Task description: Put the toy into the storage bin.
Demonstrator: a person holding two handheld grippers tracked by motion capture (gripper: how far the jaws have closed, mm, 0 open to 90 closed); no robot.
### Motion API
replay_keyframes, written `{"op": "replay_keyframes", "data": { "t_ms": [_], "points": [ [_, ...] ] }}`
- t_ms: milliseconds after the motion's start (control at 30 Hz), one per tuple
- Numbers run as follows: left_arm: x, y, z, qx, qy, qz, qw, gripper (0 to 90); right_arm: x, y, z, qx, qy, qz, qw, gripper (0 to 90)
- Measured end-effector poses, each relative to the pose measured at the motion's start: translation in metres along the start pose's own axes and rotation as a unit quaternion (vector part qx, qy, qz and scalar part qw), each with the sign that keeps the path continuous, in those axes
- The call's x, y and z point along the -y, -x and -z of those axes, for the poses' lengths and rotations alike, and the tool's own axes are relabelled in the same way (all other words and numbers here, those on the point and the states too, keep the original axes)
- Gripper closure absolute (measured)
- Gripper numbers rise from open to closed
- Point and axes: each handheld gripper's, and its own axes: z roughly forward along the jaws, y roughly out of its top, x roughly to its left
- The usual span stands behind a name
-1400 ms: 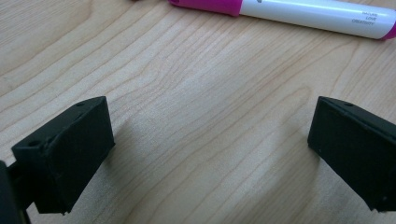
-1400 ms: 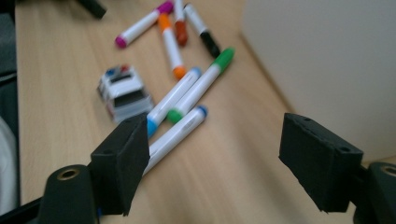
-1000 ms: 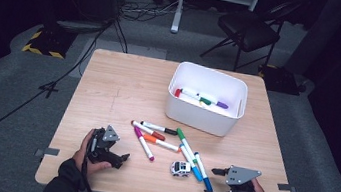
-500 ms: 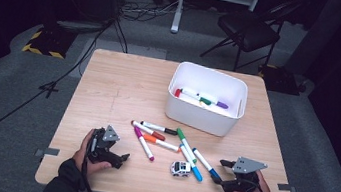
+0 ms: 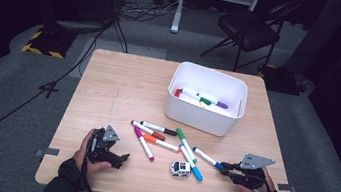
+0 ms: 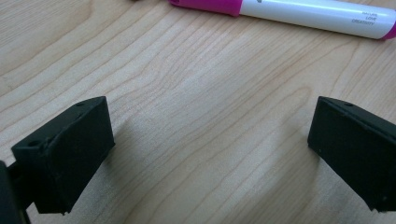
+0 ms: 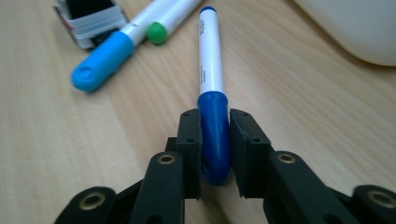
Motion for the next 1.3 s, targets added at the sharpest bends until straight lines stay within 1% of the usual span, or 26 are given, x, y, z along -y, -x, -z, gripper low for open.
{"op": "replay_keyframes", "data": {
  "t_ms": [33,67,133,167,233,300,400,467,500,533,567,633,700,900,1000,1067,1100,1167,1233,1300],
  "points": [
    [0.000,0.000,0.000,0.000,0.000,0.000,1.0000,0.5,0.001,0.001,0.000,0.006,0.002,-0.006,1.0000,74.9],
    [0.000,0.000,0.000,0.000,0.000,0.000,1.0000,0.5,0.002,0.003,0.001,0.003,0.003,-0.014,0.9999,75.0],
    [0.000,0.000,0.000,0.000,0.000,0.000,1.0000,0.5,0.003,0.004,0.003,0.011,0.003,-0.010,0.9999,75.0],
    [0.000,0.000,0.000,0.000,0.000,0.000,1.0000,0.4,0.003,0.004,0.003,0.008,0.007,-0.011,0.9999,75.0],
    [0.000,0.000,0.000,0.000,0.000,0.000,1.0000,0.5,0.002,0.003,0.005,0.007,0.010,-0.007,0.9999,75.1],
    [0.000,0.000,0.000,0.000,0.000,0.000,1.0000,0.4,0.000,0.003,0.008,0.007,0.024,-0.007,0.9997,75.1],
    [0.000,0.000,0.000,0.000,0.000,0.000,1.0000,0.5,-0.004,0.003,0.016,0.016,0.040,0.005,0.9990,75.1],
    [0.000,0.000,0.000,0.000,0.000,0.000,1.0000,0.4,-0.007,0.004,0.021,0.015,0.051,0.002,0.9986,75.0],
    [0.000,0.000,0.000,0.000,0.000,0.000,1.0000,0.5,-0.008,0.004,0.024,0.016,0.057,0.007,0.9982,75.0],
    [0.000,0.000,0.000,0.000,0.000,0.000,1.0000,0.4,-0.010,0.004,0.026,0.016,0.058,0.004,0.9982,75.1],
    [0.000,0.000,0.000,0.000,0.000,0.000,1.0000,0.5,-0.012,0.004,0.027,0.017,0.062,0.009,0.9979,75.1],
    [0.000,0.000,0.000,0.000,0.000,0.000,1.0000,0.4,-0.015,0.004,0.030,0.019,0.068,0.013,0.9974,75.1],
    [0.000,0.000,0.000,0.000,0.000,0.000,1.0000,0.4,-0.020,0.005,0.033,0.015,0.070,0.019,0.9973,75.1],
    [0.000,0.000,0.000,0.000,0.000,0.000,1.0000,0.4,-0.037,0.001,0.037,0.015,0.075,0.041,0.9962,75.0],
    [0.000,0.000,0.000,0.000,0.000,0.000,1.0000,0.4,-0.047,0.003,0.040,0.014,0.087,0.050,0.9949,75.0],
    [0.000,0.000,0.000,0.000,0.000,0.000,1.0000,0.4,-0.055,0.004,0.043,0.016,0.088,0.050,0.9947,75.0],
    [0.000,0.000,0.000,0.000,0.000,0.000,1.0000,0.4,-0.058,0.005,0.043,0.014,0.091,0.056,0.9941,75.0],
    [0.000,0.000,0.000,0.000,0.000,0.000,1.0000,0.4,-0.067,0.006,0.044,0.009,0.096,0.059,0.9936,75.0],
    [0.000,0.000,0.000,0.000,0.000,0.000,1.0000,0.5,-0.075,0.008,0.045,0.011,0.096,0.070,0.9929,75.0],
    [0.000,0.000,0.000,0.000,0.000,0.000,1.0000,0.4,-0.082,0.009,0.045,0.011,0.098,0.072,0.9925,75.0]
  ]
}}
